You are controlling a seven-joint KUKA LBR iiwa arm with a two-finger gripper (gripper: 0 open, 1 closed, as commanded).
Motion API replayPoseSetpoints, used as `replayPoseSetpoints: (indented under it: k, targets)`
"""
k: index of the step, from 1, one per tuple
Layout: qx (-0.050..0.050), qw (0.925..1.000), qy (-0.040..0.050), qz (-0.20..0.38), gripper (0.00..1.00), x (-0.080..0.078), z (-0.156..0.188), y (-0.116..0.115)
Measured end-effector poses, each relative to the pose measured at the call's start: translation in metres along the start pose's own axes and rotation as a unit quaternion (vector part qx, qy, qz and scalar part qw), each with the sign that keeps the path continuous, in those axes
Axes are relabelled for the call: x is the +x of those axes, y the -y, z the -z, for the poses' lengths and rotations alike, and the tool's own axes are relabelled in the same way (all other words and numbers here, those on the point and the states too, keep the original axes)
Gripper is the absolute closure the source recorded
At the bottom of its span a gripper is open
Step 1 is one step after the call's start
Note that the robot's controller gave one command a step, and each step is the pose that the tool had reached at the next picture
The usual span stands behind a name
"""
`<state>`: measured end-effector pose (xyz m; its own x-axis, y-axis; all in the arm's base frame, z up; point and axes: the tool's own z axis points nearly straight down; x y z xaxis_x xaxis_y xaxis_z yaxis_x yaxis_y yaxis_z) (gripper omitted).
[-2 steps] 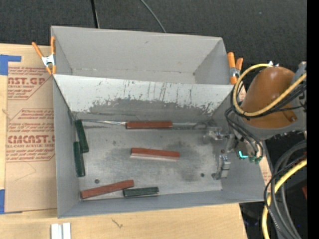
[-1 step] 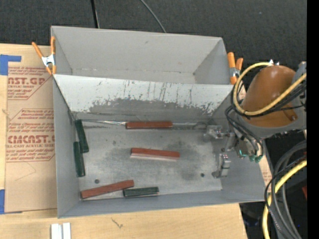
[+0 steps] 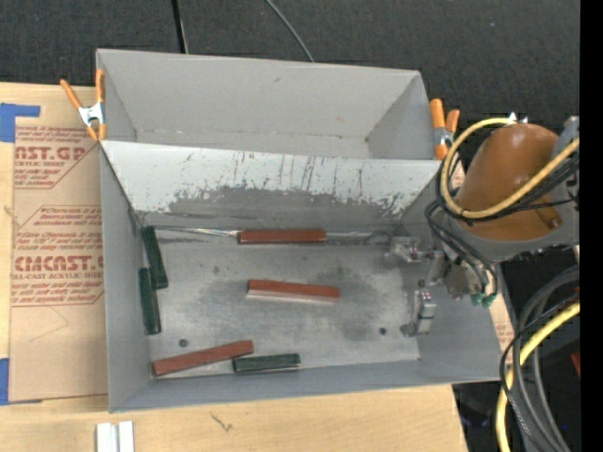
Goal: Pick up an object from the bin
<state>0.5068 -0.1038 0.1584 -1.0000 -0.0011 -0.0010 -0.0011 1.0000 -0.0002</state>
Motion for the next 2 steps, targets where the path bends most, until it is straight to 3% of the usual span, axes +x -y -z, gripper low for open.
replayPoseSetpoints:
  k: [1, 2]
  targets:
    - [-0.001, 1.0, -0.0022, 0.007, 0.0, -0.024, 0.041, -0.003]
    - [0.001, 0.9967, 0.0057, 0.081, 0.0, -0.029, 0.014, -0.032]
